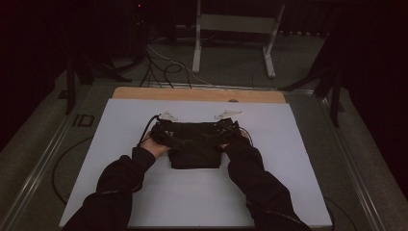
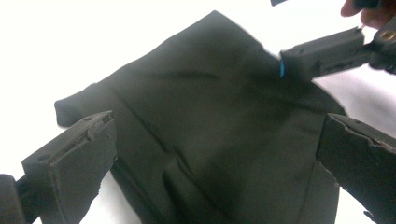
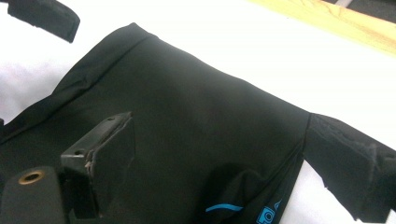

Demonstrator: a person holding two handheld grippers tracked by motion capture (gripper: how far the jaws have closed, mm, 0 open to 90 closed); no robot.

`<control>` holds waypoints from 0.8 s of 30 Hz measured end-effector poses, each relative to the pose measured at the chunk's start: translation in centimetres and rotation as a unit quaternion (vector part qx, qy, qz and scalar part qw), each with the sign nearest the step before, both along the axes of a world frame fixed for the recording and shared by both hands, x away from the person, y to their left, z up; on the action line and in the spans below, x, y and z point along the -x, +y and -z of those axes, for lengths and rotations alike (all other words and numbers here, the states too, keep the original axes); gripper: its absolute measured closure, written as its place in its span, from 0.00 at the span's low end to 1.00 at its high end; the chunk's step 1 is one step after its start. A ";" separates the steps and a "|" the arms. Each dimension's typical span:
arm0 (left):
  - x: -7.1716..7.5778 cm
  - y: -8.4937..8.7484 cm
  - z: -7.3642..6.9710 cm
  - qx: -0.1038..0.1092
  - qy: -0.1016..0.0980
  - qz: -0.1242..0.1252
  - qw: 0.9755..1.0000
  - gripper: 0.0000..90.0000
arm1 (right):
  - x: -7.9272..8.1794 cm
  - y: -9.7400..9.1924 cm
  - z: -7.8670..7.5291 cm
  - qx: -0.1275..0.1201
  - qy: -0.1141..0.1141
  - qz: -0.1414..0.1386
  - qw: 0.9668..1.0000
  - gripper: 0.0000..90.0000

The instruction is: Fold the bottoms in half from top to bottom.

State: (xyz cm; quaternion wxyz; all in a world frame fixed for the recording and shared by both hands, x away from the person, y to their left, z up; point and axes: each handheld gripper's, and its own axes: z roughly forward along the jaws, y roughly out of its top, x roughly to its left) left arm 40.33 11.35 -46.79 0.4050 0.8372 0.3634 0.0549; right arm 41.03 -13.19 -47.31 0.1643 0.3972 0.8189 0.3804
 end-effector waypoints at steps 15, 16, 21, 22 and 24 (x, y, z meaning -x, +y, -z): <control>0.8 0.3 -0.9 0.007 -0.018 0.020 1.000 0.00 | -0.5 0.6 -0.7 -0.008 -0.015 -0.016 1.000 0.11; 0.9 0.4 -1.0 0.007 -0.019 0.022 1.000 0.00 | -0.4 0.7 -0.7 -0.007 -0.017 -0.018 1.000 0.11; 1.5 0.8 -1.5 0.018 -0.022 0.029 0.999 0.00 | 0.0 1.1 -1.3 -0.009 -0.018 -0.024 1.000 0.11; 1.6 0.9 -1.6 0.017 -0.023 0.029 0.999 0.00 | 0.1 1.2 -1.5 -0.011 -0.020 -0.027 0.999 0.11; 1.9 1.0 -1.9 0.017 -0.025 0.032 0.999 0.00 | 0.4 1.3 -1.9 -0.014 -0.022 -0.030 0.999 0.11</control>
